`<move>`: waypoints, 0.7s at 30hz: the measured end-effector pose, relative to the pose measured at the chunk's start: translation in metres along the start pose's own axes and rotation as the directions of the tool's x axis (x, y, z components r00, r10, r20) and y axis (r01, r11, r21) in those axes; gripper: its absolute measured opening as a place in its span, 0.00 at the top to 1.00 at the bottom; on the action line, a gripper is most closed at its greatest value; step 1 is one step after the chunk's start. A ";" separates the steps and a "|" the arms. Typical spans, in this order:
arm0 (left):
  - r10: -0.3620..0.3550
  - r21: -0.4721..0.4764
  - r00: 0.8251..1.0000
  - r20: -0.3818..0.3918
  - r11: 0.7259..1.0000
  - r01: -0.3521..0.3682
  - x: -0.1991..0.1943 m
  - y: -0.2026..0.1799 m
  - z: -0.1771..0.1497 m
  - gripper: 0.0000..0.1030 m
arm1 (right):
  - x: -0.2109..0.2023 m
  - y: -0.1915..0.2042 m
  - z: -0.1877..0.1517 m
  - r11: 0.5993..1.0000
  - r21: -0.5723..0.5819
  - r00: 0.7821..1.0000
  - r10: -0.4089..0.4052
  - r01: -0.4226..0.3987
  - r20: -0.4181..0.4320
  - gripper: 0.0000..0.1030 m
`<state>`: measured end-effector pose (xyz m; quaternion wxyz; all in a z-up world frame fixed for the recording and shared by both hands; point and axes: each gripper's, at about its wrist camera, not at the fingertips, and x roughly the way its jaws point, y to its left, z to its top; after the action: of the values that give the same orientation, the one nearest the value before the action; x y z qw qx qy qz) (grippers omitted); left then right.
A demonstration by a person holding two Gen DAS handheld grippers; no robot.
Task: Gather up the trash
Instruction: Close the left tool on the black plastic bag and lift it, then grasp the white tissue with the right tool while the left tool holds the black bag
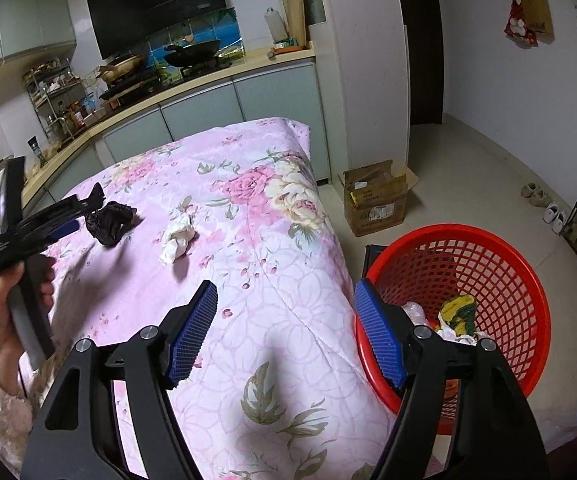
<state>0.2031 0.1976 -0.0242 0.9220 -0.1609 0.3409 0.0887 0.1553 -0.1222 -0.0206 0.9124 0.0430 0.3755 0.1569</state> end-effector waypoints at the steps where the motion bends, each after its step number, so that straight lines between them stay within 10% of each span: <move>1: 0.000 0.001 1.000 -0.002 1.000 0.000 0.003 0.000 0.001 0.22 | 0.001 0.000 0.000 1.000 0.000 1.000 0.002 -0.002 -0.002 0.33; 21: -0.014 0.008 1.000 -0.016 1.000 0.014 0.025 0.003 -0.012 0.48 | 0.084 0.084 0.037 0.991 -0.114 0.997 0.059 -0.065 -0.049 0.33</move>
<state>0.2137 0.1973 -0.0503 0.9205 -0.1604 0.3473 0.0795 0.2159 -0.0147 -0.0343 0.8993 -0.0015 0.3849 0.2075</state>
